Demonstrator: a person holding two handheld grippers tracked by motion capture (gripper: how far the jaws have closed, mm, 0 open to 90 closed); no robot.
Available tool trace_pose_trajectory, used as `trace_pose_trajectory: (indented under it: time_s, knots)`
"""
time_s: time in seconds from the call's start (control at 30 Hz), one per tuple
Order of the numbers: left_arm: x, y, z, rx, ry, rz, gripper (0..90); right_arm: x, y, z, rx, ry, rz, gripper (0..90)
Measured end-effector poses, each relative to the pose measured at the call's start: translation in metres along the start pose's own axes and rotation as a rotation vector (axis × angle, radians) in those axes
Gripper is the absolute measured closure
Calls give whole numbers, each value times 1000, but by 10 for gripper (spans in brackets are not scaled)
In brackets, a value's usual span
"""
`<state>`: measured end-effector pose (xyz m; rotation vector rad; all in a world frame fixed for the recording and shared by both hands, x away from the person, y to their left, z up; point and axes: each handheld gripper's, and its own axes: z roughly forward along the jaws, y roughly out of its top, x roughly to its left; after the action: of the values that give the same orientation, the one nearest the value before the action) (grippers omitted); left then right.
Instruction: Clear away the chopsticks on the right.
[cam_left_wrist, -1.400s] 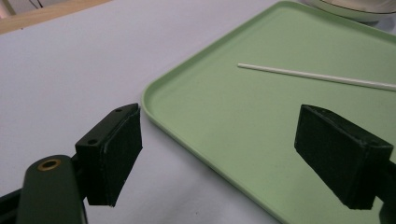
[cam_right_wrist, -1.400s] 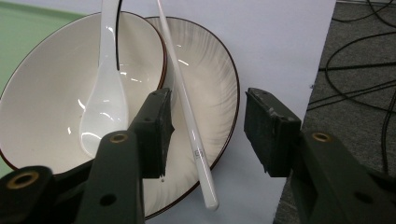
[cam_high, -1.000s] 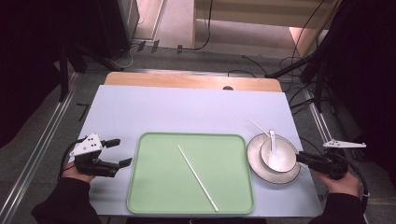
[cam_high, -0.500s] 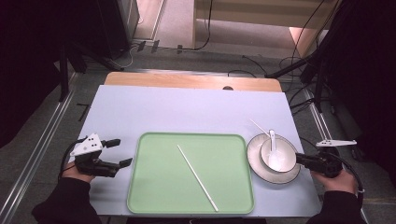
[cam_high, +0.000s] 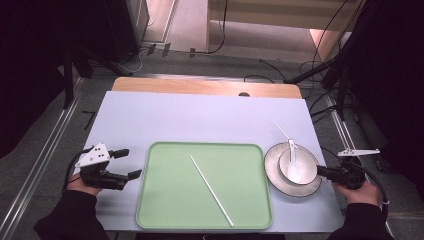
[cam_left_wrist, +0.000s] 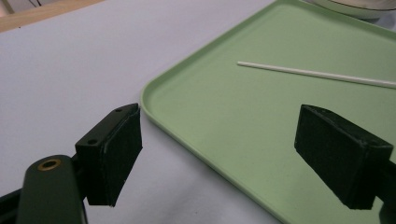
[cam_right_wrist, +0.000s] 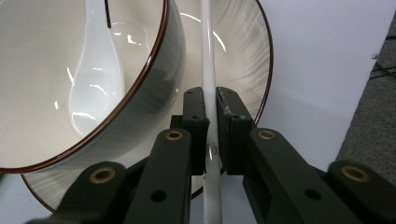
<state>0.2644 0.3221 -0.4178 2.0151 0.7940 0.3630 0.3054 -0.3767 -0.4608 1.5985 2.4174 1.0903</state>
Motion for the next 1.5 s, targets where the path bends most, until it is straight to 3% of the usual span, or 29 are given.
trace_pose_trajectory:
  time_s: [0.13, 0.3, 0.57, 0.97, 1.5]
  knots:
    - [0, 0, 0, -3, 2, 0, 151, 0, 2, -2, 9, -6, 11, 842]
    - [0, 0, -1, -6, -1, -2, 151, -4, 3, -10, -8, 11, 62, 844]
    - [0, 0, -1, -3, 0, 1, 151, -3, 6, -21, -33, 9, 98, 846]
    - [0, 0, -1, -5, -2, -3, 151, 6, 11, -52, -101, -11, 144, 846]
    - [1, 0, -1, -5, 2, -7, 151, 46, 31, -70, -138, 3, 92, 848]
